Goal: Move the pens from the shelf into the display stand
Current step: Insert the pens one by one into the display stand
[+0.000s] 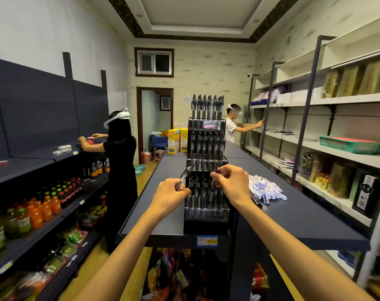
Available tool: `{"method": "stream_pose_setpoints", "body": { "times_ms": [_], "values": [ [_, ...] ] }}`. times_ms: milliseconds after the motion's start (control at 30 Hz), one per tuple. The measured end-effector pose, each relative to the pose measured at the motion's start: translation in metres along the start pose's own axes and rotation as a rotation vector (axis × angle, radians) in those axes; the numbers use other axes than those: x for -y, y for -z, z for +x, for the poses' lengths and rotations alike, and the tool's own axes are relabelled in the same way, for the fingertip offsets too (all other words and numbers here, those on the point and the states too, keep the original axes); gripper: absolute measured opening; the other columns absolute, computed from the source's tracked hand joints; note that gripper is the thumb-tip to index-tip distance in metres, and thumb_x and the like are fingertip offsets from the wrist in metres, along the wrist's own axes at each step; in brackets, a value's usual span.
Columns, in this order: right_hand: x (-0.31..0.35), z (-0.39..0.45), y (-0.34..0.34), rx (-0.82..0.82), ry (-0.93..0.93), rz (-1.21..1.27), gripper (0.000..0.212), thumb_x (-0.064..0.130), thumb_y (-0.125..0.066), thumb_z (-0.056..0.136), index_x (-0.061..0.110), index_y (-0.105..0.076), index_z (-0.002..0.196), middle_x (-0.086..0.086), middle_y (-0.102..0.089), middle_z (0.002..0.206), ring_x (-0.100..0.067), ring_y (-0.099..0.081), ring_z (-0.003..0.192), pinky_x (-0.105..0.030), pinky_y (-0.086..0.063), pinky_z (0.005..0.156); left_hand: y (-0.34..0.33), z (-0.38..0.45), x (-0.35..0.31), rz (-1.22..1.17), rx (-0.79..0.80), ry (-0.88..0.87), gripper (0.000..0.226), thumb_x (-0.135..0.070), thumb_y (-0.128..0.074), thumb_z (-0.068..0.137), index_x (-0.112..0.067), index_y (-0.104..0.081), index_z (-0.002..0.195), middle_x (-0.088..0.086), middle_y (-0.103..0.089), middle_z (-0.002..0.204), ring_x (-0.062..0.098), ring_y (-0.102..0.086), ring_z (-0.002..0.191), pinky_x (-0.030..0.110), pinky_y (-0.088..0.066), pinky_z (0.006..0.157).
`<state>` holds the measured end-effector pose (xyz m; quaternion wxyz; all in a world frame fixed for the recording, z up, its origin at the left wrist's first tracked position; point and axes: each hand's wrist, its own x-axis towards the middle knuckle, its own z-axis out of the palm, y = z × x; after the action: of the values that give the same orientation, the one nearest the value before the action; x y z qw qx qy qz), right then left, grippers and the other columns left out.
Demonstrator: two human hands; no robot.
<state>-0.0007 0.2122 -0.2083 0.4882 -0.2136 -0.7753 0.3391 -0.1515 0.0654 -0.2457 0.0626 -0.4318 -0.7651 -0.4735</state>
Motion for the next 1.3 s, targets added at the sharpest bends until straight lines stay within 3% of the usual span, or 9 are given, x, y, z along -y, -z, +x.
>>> {"method": "stream_pose_setpoints", "body": {
  "times_ms": [367,600,700,767,833,967,1033,1133,1300],
  "values": [
    [-0.010,-0.006,-0.006,0.131,-0.014,-0.155,0.021,0.025,-0.085,0.082,0.007,-0.074,0.083,-0.005,-0.073,0.067,-0.017,-0.072,0.062,-0.042,-0.061,0.075,0.003,0.000,-0.003,0.058,-0.075,0.019,0.037,-0.029,-0.066,0.081,-0.022,-0.040,0.055,-0.017,-0.046,0.047,0.012,-0.043,0.052,0.034,-0.045,0.062],
    [-0.019,-0.017,-0.004,0.257,-0.074,-0.279,0.031,0.021,-0.086,0.081,0.015,-0.063,0.062,-0.008,-0.070,0.061,-0.012,-0.070,0.052,-0.035,-0.063,0.065,-0.005,-0.003,-0.008,0.071,-0.076,0.026,0.033,-0.033,-0.061,0.076,-0.024,-0.039,0.054,-0.020,-0.049,0.048,0.012,-0.043,0.051,0.033,-0.039,0.057],
    [-0.011,-0.012,0.006,0.353,-0.078,-0.366,0.020,0.019,-0.086,0.080,0.010,-0.070,0.074,-0.010,-0.073,0.068,-0.017,-0.073,0.059,-0.032,-0.062,0.065,-0.008,-0.003,-0.009,0.072,-0.067,0.023,0.033,-0.031,-0.062,0.078,-0.024,-0.041,0.054,-0.023,-0.051,0.049,0.011,-0.044,0.051,0.030,-0.036,0.054],
    [-0.006,-0.005,0.013,0.306,-0.028,-0.372,0.011,0.013,-0.083,0.080,0.008,-0.073,0.079,-0.009,-0.074,0.070,-0.019,-0.073,0.063,-0.036,-0.063,0.072,-0.010,-0.004,-0.012,0.070,-0.062,0.019,0.033,-0.031,-0.061,0.079,-0.025,-0.040,0.054,-0.024,-0.052,0.050,0.010,-0.043,0.051,0.028,-0.032,0.053],
    [0.002,-0.002,0.019,0.236,-0.022,-0.260,0.006,0.012,-0.079,0.079,0.010,-0.073,0.077,-0.004,-0.074,0.065,-0.017,-0.073,0.061,-0.037,-0.063,0.071,-0.011,-0.005,-0.017,0.086,-0.068,0.010,0.032,-0.031,-0.059,0.079,-0.025,-0.039,0.055,-0.022,-0.053,0.052,0.008,-0.042,0.050,0.027,-0.027,0.051],
    [0.024,-0.003,0.023,0.350,-0.267,0.282,0.027,0.033,-0.086,0.080,0.008,-0.077,0.087,-0.009,-0.077,0.077,-0.021,-0.075,0.068,-0.026,-0.061,0.062,-0.017,-0.008,-0.030,0.214,-0.051,-0.027,0.028,-0.034,-0.061,0.081,-0.027,-0.042,0.061,-0.010,-0.052,0.055,0.007,-0.048,0.054,0.027,-0.025,0.049],
    [0.032,-0.006,0.024,0.372,-0.315,0.375,0.031,0.036,-0.084,0.081,0.007,-0.077,0.088,-0.010,-0.078,0.081,-0.023,-0.077,0.073,-0.024,-0.060,0.063,-0.022,-0.010,-0.038,0.279,-0.042,-0.080,0.030,-0.037,-0.062,0.083,-0.028,-0.041,0.064,-0.010,-0.052,0.058,0.006,-0.048,0.055,0.026,-0.025,0.049],
    [0.034,-0.013,0.024,0.346,-0.328,0.462,0.025,0.028,-0.083,0.084,0.004,-0.076,0.086,-0.013,-0.077,0.080,-0.023,-0.076,0.074,-0.025,-0.060,0.065,-0.028,-0.015,-0.046,0.359,-0.025,-0.156,0.028,-0.038,-0.061,0.084,-0.031,-0.040,0.066,-0.012,-0.050,0.058,0.004,-0.044,0.053,0.025,-0.023,0.047],
    [0.032,-0.016,0.027,0.260,-0.532,0.818,0.035,0.002,-0.083,0.079,-0.015,-0.067,0.104,-0.024,-0.074,0.093,-0.029,-0.077,0.081,-0.028,-0.062,0.069,-0.032,-0.018,-0.053,0.416,-0.062,-0.164,0.022,-0.039,-0.057,0.085,-0.031,-0.040,0.074,-0.012,-0.045,0.058,0.011,-0.043,0.053,0.026,-0.021,0.046]
  ]
}}
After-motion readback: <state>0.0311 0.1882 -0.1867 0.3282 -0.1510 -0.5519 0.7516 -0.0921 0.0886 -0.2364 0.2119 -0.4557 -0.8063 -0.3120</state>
